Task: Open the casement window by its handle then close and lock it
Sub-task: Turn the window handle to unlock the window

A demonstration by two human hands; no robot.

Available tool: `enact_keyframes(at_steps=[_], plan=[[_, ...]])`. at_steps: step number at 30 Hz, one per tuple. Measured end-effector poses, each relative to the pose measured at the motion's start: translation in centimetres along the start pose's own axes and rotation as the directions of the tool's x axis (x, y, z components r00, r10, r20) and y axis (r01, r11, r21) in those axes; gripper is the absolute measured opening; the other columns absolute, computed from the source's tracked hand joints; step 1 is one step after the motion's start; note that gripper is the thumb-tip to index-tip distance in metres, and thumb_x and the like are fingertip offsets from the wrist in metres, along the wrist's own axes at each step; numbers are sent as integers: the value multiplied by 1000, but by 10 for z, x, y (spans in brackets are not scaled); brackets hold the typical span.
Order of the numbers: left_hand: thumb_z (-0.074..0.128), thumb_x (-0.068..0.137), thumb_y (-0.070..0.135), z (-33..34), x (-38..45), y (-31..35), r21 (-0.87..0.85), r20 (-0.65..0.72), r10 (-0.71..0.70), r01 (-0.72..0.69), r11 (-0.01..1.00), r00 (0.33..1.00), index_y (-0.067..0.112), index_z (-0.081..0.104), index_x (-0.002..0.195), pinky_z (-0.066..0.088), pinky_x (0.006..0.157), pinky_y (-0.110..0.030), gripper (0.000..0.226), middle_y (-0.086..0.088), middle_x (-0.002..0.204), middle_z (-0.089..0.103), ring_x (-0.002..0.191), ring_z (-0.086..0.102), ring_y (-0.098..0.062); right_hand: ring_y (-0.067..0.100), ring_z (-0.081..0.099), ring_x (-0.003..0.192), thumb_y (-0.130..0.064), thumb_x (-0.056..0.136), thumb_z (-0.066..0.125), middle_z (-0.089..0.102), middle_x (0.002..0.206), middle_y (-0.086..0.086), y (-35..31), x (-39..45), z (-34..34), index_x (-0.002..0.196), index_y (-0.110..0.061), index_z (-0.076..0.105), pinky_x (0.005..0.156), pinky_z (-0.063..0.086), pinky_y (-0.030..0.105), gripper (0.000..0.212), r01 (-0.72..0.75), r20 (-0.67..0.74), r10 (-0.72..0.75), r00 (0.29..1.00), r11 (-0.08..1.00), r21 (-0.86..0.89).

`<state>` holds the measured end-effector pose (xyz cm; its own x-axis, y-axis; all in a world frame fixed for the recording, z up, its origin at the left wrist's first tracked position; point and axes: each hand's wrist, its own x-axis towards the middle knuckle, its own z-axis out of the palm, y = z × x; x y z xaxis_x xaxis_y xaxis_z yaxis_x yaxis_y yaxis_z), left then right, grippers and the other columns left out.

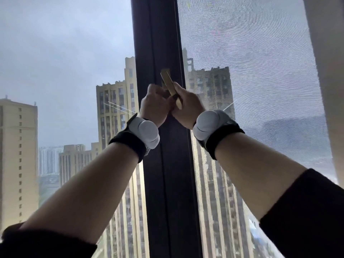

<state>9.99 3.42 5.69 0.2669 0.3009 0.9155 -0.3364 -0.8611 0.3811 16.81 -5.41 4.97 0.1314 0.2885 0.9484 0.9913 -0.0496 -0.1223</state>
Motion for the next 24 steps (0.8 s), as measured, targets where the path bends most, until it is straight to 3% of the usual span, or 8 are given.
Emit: enact_keyframes(at_steps=[3,7,8,10,14,16,20,24], plan=[[68,72,26,-1,0,2,3,1,65,-65,998,998,16,43,106,49,69,-40,43,3,71,59,73,61,-29,5,50,68,0,75,50,59,88,-4,1,1,-5,137,-18,42,59,36,4,64,-20,21,20,1000,1000,13],[63,77,15,-1,-4,8,100,-10,156,-154,983,988,19,46,111,52,71,-42,38,3,75,59,74,60,-24,0,50,63,4,75,47,58,87,-5,2,1,-10,138,-17,41,54,37,0,67,-18,51,17,999,999,32],[60,78,16,-1,-5,7,125,-7,175,-173,977,985,20,47,112,52,73,-42,36,3,81,59,78,61,-23,9,56,68,5,75,47,61,89,-1,0,0,-10,138,-16,40,57,39,3,66,-8,52,6,999,1000,23],[55,77,23,-3,-5,4,191,-9,275,-268,944,961,24,49,113,52,78,-41,36,3,94,57,86,61,-22,24,58,78,5,77,45,62,92,9,-2,0,-12,139,-16,36,64,46,26,66,16,81,-12,997,999,-46],[61,80,23,-1,-2,-2,375,11,370,-347,860,929,24,51,122,51,82,-42,44,-8,113,51,103,57,-24,32,58,102,0,80,48,58,117,14,-6,3,-25,148,-19,14,79,49,38,78,53,216,10,976,958,-282],[64,79,24,-1,-3,-5,455,19,379,-345,821,925,22,49,126,47,90,-43,49,-9,121,47,114,49,-25,32,54,116,-2,81,50,53,131,13,-11,1,-30,148,-19,10,87,49,40,80,54,229,27,973,939,-340],[63,82,26,-1,0,-8,510,66,410,-384,770,910,20,42,134,26,110,-38,57,-1,147,37,137,31,-22,31,52,120,-5,82,51,50,136,12,-14,1,-35,149,-18,7,92,49,41,81,72,247,24,969,924,-375],[61,84,26,6,2,-6,490,48,397,-368,790,916,19,35,140,19,114,-32,62,3,152,30,142,24,-15,30,54,119,-5,84,50,53,133,12,-16,4,-47,149,-21,9,82,45,32,79,101,280,27,960,897,-430]])
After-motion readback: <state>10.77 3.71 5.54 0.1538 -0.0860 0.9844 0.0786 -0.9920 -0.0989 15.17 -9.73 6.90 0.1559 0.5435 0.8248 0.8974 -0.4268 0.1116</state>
